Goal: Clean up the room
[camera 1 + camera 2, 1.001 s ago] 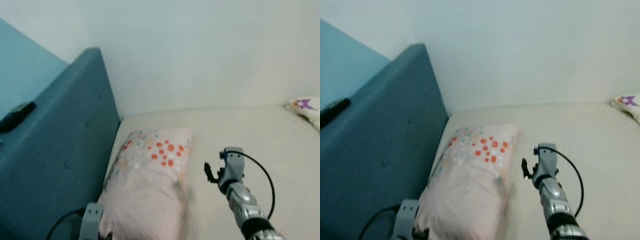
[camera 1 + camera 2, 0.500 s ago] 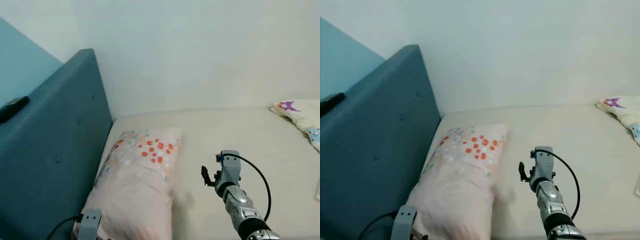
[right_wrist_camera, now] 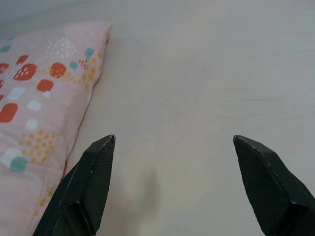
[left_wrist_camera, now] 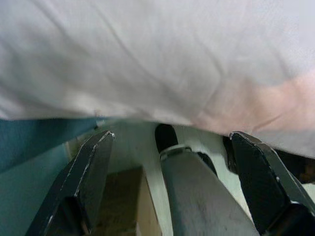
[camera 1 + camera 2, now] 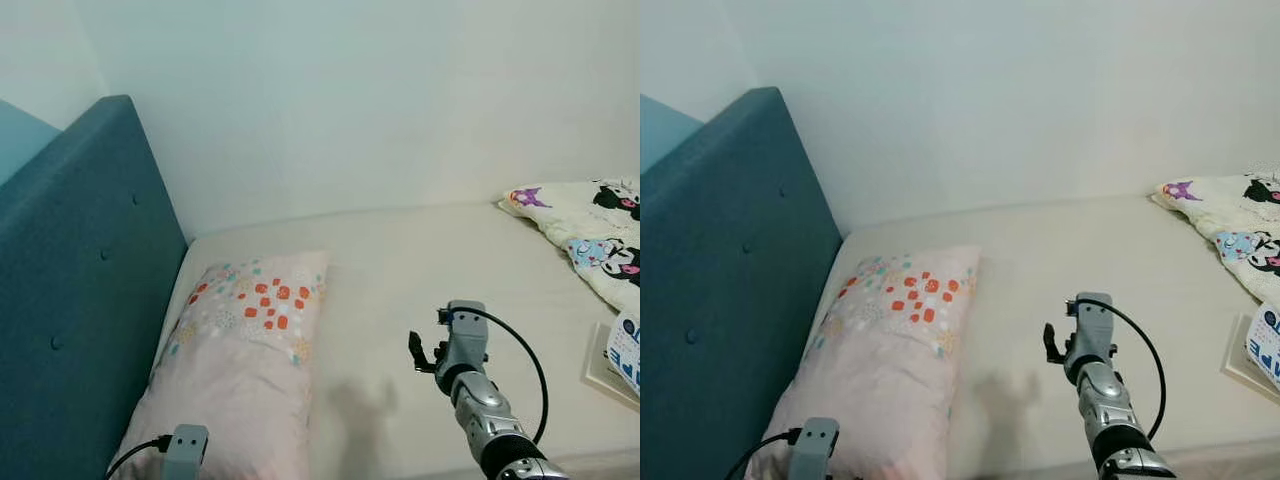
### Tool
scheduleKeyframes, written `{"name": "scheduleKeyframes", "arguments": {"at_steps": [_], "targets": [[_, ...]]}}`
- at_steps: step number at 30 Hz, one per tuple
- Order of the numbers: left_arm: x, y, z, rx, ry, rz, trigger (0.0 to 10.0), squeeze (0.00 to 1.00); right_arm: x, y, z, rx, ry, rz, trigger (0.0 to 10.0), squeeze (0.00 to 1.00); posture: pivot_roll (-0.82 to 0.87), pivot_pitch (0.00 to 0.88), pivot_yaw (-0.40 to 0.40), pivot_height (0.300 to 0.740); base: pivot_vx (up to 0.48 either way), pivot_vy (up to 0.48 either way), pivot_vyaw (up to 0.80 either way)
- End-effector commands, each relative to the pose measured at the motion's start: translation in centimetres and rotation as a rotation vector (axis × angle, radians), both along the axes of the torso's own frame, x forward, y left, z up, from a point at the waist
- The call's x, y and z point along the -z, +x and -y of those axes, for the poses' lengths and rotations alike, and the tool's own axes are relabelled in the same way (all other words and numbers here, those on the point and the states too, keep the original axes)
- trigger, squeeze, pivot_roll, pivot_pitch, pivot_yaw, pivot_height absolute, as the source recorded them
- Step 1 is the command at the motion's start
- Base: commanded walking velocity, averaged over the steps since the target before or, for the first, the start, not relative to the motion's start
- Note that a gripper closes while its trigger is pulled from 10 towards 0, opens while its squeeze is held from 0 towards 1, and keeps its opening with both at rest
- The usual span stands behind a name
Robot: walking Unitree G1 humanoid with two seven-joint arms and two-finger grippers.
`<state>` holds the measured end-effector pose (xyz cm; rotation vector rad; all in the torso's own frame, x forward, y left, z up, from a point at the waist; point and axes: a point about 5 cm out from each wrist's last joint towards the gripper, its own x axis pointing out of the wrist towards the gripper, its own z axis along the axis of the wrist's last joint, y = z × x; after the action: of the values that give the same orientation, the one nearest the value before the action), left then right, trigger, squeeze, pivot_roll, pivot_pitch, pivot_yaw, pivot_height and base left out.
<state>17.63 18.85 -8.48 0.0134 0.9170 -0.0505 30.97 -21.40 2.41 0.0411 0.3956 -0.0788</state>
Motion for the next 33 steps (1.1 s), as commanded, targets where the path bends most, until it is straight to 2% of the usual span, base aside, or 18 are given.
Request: {"name": "scheduleKeyframes", "arguments": {"at_steps": [1,2,3,11,33], "targets": [[0.9,-2.0,-0.5,0.010,0.021,-0.086,10.0,0.00,0.8,-0.5,-0.2,0.020,0.045,-0.036,10.0,0.00,-0.10,0.000,0.027,0.740,0.000,-0.446,0.00],[0.9,-2.0,-0.5,0.010,0.021,-0.086,10.0,0.00,0.8,-0.5,-0.2,0.020,0.045,-0.036,10.0,0.00,-0.10,0.000,0.027,0.740,0.000,-0.446,0.00],[1.1,-2.6,-0.7,0.010,0.031,-0.112,10.0,0.00,0.9,-0.5,-0.2,0.028,0.063,-0.035,10.0,0.00,-0.10,0.000,0.027,0.740,0.000,-0.446,0.00],[1.4,-3.6,-1.0,0.015,0.041,-0.147,10.0,0.00,0.6,-0.3,-0.2,0.042,0.064,-0.017,10.0,0.00,-0.10,0.002,0.032,0.740,0.000,-0.456,0.00],[1.6,-4.0,-1.0,0.033,0.047,-0.171,10.0,0.00,-0.4,0.3,0.7,0.116,0.062,0.022,10.0,0.00,-0.11,0.000,0.037,0.740,0.000,-0.476,0.00]]}}
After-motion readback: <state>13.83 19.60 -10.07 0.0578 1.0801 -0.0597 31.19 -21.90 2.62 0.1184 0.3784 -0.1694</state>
